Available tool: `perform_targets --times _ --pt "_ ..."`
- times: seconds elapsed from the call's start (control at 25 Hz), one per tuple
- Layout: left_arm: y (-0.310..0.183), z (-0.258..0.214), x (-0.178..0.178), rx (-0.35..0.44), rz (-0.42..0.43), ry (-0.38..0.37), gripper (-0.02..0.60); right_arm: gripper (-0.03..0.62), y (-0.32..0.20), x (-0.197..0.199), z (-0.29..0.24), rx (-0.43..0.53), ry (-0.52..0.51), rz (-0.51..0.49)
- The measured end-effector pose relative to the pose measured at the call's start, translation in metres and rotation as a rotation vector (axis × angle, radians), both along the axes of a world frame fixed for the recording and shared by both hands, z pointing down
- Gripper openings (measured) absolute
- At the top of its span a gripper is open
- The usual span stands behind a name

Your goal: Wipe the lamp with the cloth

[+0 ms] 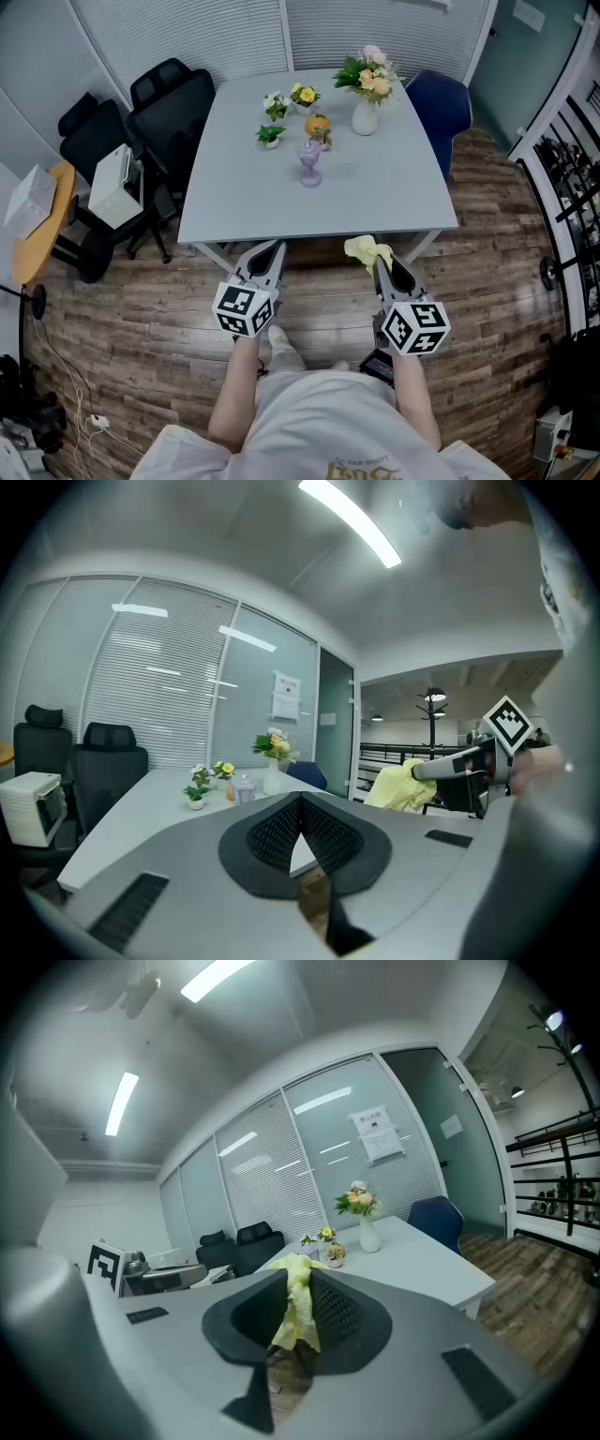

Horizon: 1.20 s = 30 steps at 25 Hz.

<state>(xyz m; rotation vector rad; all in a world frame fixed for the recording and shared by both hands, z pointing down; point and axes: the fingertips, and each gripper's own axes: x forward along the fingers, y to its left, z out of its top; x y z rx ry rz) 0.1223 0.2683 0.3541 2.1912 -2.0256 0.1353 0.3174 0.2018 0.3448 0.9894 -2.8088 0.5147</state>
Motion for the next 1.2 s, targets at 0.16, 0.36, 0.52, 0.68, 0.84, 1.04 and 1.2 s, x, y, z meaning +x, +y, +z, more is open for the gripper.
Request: perform_targets --times 0.16,0.36,0.52,0.68,0.84,1.04,1.2 --pt "0.003 0.000 0.004 -0.019 -0.001 -0.052 0.003 0.075 0.004 0.000 -0.002 0.000 -0.001 -0.010" --pt "0.004 -0.003 0.009 -0.025 -0.002 -0.080 0.003 0.075 0.007 0.001 -0.003 0.005 0.002 -0.021" --pt "0.008 -0.001 0.006 -0.011 -0.015 -0.003 0.005 0.075 0.009 0.001 -0.006 0.013 -0.007 -0.043" --pt "0.010 0.013 0.014 -0.047 0.012 0.188 0.264 0.077 0.016 0.005 -0.014 0.023 -0.062 -0.076" --pt "0.015 0.024 0.022 -0.091 0.035 0.152 0.293 0.077 0.017 0.012 -0.008 0.032 -0.050 -0.061" --pt "0.007 0.036 0.014 -0.124 0.073 0.141 0.302 0.077 0.007 0.012 0.002 0.005 -0.058 -0.004" --pt "-0.021 0.043 -0.008 -0.118 0.100 0.113 0.302 0.077 -0.014 0.002 0.010 -0.001 -0.049 0.054"
